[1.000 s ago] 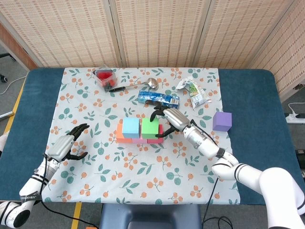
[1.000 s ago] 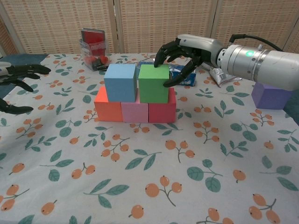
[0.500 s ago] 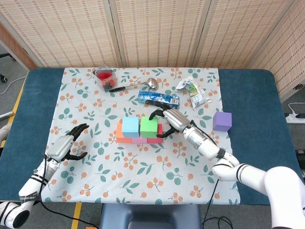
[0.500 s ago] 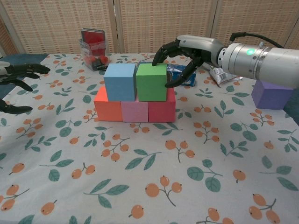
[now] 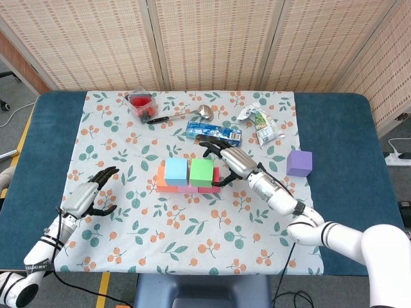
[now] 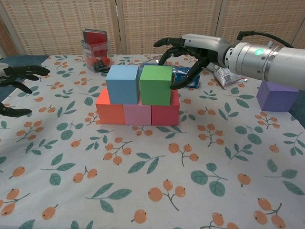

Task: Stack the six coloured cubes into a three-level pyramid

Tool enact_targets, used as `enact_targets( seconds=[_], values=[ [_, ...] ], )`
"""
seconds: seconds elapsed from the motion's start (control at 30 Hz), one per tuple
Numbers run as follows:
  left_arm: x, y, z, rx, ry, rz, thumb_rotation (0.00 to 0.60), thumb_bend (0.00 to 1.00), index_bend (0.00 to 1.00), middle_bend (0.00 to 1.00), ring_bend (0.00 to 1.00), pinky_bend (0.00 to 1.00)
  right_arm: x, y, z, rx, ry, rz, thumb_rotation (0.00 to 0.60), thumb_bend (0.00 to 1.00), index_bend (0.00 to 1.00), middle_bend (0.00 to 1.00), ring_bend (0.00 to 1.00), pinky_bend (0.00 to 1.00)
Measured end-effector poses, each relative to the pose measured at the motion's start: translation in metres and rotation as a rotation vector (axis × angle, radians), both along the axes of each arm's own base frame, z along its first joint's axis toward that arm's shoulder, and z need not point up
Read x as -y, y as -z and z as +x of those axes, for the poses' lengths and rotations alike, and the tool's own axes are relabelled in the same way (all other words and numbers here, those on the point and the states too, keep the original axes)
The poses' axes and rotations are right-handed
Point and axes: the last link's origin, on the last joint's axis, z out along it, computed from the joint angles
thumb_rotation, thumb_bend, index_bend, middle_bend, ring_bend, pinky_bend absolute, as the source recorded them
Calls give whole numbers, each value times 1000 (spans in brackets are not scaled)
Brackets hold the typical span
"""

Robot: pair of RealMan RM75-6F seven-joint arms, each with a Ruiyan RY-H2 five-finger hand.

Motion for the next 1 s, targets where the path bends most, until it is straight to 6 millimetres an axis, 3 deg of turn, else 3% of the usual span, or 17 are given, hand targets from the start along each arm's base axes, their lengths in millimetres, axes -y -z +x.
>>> enact_targets(
  seconds=[0.43, 0.63, 1.0],
  values=[
    [1, 1, -2, 6, -3, -7, 600, 312, 27, 1, 0, 196, -10, 3, 2, -5, -7, -8, 600, 0, 33, 202, 0, 28],
    [2, 0, -4, 11, -6, -5, 600, 311, 27, 0, 0, 195, -8, 11, 5, -6, -2, -19, 600, 0, 102, 210, 0, 29],
    [2, -1, -8, 18, -10, -13, 600, 309, 12, 0, 0, 193, -5, 13, 7, 7, -6, -41, 600, 13, 282, 333, 95, 46]
  ],
)
